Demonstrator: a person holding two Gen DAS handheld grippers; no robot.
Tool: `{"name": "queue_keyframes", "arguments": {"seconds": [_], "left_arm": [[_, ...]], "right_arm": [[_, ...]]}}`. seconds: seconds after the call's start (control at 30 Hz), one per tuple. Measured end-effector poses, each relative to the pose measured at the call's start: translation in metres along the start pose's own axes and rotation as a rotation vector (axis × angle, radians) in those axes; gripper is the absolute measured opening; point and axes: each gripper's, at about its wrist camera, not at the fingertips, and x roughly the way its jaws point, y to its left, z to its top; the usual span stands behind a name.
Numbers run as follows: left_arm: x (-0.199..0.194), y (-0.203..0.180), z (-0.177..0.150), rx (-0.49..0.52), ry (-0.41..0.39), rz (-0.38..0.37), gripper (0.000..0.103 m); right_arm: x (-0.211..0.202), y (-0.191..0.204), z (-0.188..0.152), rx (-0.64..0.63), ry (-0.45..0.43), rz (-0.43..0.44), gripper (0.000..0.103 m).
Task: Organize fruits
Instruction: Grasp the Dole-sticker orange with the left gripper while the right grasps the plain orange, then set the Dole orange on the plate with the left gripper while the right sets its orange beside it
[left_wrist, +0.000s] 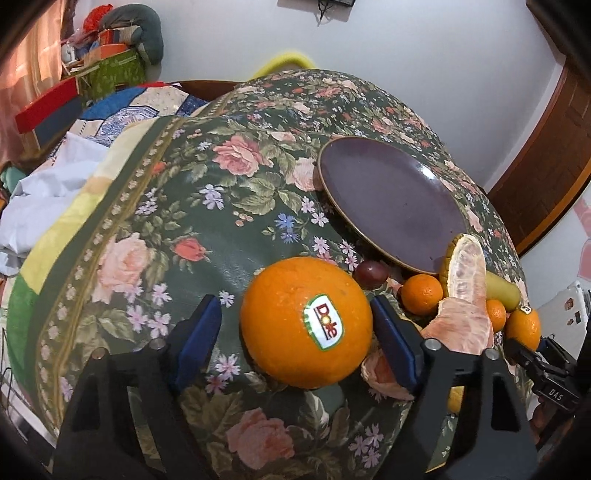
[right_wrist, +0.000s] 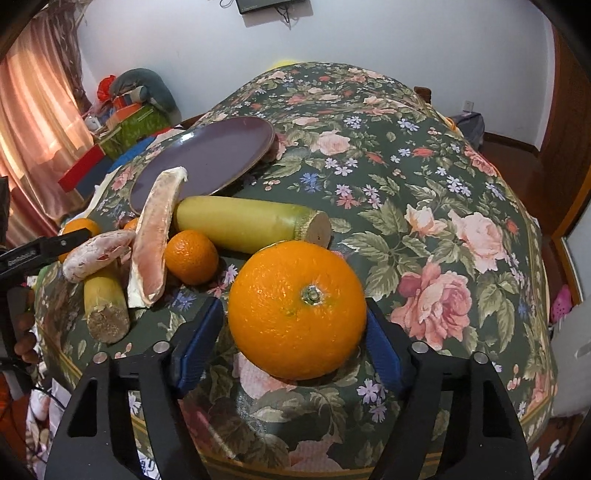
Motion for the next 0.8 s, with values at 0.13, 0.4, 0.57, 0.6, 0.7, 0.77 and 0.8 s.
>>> {"name": "queue_keyframes", "arguments": {"seconds": [0.13, 0.4, 0.57, 0.6, 0.7, 0.77, 0.8], "left_arm": [[0.003, -0.007, -0.002, 0.039, 0.005, 0.004, 0.075], [0.003, -0.009, 0.002, 0.049, 0.023, 0.008, 0.068], [-0.009, -0.007, 0.007, 0.044, -0.004, 0.015, 0.068], [-0.013, -0.007, 0.009, 0.042, -0.015, 0.015, 0.068], [-0.026, -0.008, 0.016, 0.047, -0.052, 0.016, 0.068], [-0.036, -0.010, 0.021, 0.054, -0.080, 0.016, 0.068], [-0.040, -0.012, 0.025, 0.059, -0.096, 0.015, 0.068]], "right_arm": [[-0.003, -0.002, 0.001, 0.013, -0.013, 0.004, 0.063], [-0.008, -0.002, 0.004, 0.021, -0.022, 0.024, 0.062], [-0.020, 0.005, 0.013, -0.010, -0.061, 0.017, 0.062], [-0.022, 0.007, 0.015, -0.018, -0.070, 0.015, 0.062], [-0.031, 0.012, 0.026, -0.046, -0.109, 0.010, 0.062], [-0.034, 0.016, 0.034, -0.067, -0.133, 0.001, 0.062], [-0.036, 0.017, 0.038, -0.075, -0.147, -0.004, 0.062]]}}
